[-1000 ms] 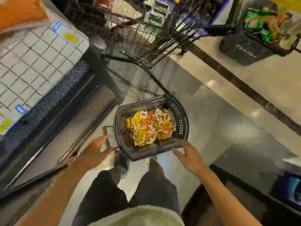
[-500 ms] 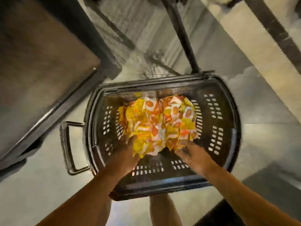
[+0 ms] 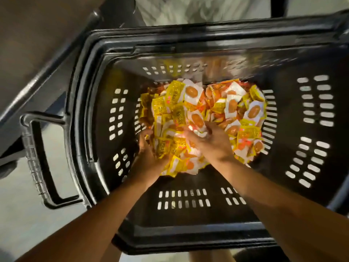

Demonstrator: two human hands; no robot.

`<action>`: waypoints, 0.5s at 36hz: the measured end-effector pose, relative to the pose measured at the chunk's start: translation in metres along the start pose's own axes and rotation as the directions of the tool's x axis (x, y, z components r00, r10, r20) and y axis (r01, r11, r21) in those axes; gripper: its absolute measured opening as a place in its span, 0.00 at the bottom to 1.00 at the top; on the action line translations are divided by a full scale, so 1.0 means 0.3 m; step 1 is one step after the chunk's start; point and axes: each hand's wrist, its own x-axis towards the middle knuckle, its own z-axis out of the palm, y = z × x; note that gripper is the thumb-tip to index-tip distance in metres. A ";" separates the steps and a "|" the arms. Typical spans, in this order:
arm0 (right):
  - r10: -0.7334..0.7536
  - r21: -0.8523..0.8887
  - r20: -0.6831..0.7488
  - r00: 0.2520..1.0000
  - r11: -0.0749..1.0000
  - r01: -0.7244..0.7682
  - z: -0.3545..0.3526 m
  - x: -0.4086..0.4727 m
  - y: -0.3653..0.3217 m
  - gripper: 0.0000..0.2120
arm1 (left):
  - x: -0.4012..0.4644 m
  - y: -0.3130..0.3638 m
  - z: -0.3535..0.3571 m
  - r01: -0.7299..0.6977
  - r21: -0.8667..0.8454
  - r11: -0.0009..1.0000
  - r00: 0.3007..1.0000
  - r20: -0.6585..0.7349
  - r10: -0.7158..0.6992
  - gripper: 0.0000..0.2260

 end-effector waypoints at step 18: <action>0.189 0.458 0.137 0.973 0.859 -0.231 -0.218 -0.249 -0.109 0.24 | -0.061 0.164 -0.024 0.151 -0.280 0.948 0.988 0.061 -0.139 0.32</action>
